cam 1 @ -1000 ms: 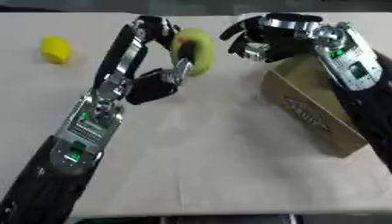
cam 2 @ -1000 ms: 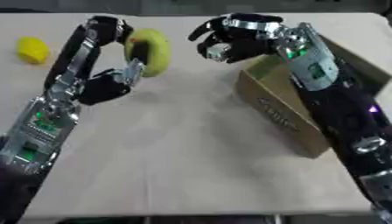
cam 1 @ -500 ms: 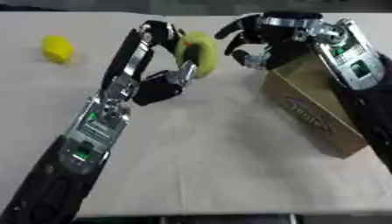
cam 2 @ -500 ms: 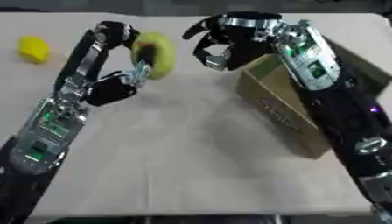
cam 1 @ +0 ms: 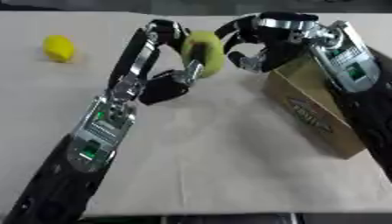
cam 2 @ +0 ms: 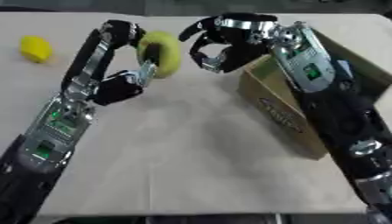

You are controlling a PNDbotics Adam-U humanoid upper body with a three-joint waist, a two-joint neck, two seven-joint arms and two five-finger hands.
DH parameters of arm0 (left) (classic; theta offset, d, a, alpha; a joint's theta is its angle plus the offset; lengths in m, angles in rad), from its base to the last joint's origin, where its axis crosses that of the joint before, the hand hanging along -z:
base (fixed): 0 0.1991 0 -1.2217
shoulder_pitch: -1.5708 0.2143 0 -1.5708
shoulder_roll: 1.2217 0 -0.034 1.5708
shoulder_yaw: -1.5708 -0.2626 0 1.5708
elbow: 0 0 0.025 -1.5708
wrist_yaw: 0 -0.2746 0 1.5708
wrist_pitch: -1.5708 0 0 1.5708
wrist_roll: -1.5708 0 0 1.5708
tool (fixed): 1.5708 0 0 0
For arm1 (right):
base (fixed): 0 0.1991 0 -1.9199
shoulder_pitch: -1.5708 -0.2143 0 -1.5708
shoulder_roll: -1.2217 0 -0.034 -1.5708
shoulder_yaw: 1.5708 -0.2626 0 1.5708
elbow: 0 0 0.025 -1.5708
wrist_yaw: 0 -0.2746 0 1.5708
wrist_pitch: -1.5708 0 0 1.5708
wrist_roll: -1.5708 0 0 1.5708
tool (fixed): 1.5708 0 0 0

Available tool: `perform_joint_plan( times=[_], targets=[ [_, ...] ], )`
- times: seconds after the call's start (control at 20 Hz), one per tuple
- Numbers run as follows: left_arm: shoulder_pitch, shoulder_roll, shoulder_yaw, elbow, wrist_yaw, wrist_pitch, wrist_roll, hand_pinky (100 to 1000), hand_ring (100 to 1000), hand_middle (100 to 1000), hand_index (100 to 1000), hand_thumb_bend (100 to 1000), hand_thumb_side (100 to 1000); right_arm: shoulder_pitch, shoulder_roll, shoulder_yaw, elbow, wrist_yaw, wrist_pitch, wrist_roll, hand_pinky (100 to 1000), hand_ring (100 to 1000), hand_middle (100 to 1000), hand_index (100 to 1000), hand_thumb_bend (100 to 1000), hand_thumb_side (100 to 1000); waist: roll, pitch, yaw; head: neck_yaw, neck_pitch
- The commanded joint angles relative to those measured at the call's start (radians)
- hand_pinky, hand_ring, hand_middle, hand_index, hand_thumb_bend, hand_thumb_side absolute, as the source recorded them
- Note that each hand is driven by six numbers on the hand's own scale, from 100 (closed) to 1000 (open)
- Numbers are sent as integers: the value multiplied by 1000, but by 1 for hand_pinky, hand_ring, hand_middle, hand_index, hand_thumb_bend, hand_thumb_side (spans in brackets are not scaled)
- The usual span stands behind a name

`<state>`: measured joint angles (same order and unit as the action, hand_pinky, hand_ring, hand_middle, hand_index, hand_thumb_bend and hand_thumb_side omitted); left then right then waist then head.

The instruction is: Pick up the objects with one hand, pass them to the other hand, and then place them into the box on the other side of the table.

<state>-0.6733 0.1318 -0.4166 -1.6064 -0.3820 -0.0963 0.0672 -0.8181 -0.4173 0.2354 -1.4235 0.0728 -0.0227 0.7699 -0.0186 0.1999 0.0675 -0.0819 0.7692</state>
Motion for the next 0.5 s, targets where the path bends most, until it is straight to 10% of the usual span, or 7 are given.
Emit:
perform_joint_plan(
  times=[0.05,0.5],
  targets=[
    [-26,-10,-1,-17,-15,-9,-4,590,462,394,452,100,453,-20,-2,-2,-9,11,-1,3,965,801,919,871,100,219,-8,-24,0,-3,1],
    [-33,13,11,-39,-131,-44,3,590,471,401,453,100,327,-16,-12,-17,-39,-37,38,27,975,805,928,876,100,221,-7,-21,-4,4,1]
  ],
)
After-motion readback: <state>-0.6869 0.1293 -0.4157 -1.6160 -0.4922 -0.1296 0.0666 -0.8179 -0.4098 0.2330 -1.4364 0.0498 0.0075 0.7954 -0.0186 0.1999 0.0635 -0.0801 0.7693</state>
